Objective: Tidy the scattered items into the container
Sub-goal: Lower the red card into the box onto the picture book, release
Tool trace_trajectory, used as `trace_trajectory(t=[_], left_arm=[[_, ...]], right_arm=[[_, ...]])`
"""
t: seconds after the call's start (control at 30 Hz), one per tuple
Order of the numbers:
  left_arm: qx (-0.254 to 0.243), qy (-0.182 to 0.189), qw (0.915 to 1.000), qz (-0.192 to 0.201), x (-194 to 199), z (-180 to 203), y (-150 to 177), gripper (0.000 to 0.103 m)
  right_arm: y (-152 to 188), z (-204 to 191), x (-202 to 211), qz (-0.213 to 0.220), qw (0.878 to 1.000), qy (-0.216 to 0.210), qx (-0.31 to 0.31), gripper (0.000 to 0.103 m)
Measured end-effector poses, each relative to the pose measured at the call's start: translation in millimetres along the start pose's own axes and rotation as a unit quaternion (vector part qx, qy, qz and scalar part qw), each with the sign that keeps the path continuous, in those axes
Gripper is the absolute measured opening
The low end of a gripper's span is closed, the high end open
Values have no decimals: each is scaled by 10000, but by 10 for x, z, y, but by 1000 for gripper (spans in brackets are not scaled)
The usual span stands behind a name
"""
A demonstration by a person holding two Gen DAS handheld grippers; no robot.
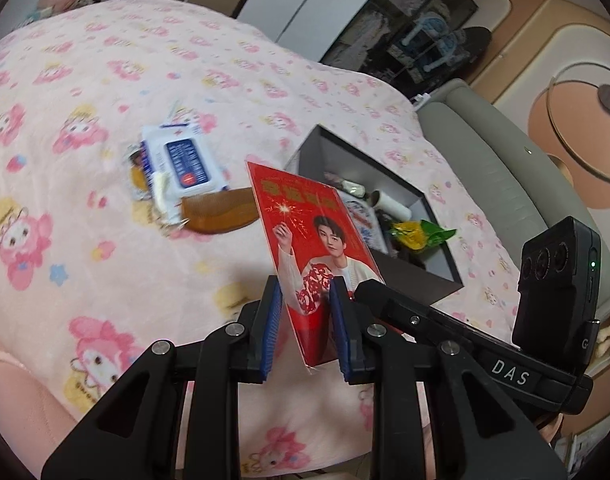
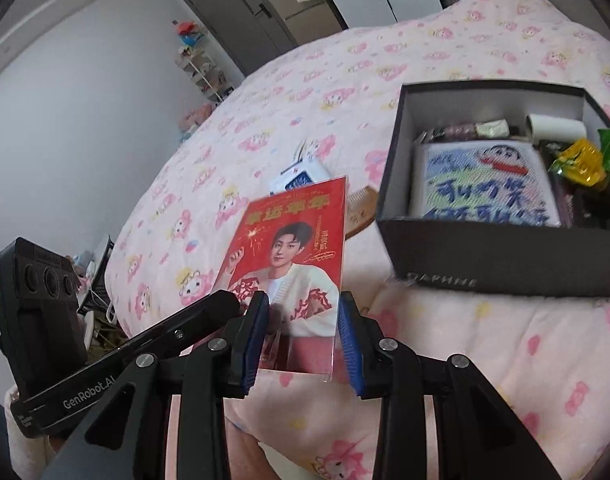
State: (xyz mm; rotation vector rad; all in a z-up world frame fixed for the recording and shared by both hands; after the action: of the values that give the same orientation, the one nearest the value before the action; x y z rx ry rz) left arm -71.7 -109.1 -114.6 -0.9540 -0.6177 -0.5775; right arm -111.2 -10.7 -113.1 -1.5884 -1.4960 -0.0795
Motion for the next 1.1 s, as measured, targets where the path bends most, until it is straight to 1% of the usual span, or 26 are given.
trace_trajectory(t=[0.13, 0.3, 0.47, 0.53, 0.67, 0.77, 0.9, 1.1], left_arm=[[-155, 139, 9998, 8, -35, 249, -62, 23], [-500, 321, 9982, -66, -226, 628, -179, 23], [-762, 452, 9957, -277, -647, 994, -383, 23], [-823, 421, 9950, -368, -844, 1100, -461, 23], [-817, 408, 9939, -626, -1193, 1222, -593, 23], [-820, 281, 9932, -781, -1448, 1260, -649, 23], [-780, 57, 9914, -1047, -1703, 1225, -605, 24], [-872, -428, 9860, -1357, -1924, 1167, -527, 23]], right_arm=[[-86, 102, 209, 233, 9997, 14, -40, 31], [-204, 319, 452, 517, 9984, 169, -149, 31], [-408, 688, 595, 740, 9958, 389, -361, 31], [-508, 847, 584, 731, 9954, 448, -430, 31], [-728, 1141, 512, 647, 9945, 739, -369, 31], [-844, 1338, 421, 532, 9949, 741, -435, 31], [-905, 1595, 253, 334, 9947, 797, -555, 31], [-823, 1784, 45, 18, 9942, 838, -677, 31]])
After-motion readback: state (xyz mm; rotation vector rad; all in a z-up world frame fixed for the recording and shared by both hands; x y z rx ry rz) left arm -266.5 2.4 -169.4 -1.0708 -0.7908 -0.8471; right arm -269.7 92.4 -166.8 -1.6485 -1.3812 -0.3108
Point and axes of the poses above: each gripper's, at about its wrist camera, not at the fingertips, and x roughly against the way its jaws point, z to its right, y to its underside, the point moved 8 cm from there along -x, roughly the way its jaws point, and after that the axes turned 9 degrees about -y, right-handed, at the moved point
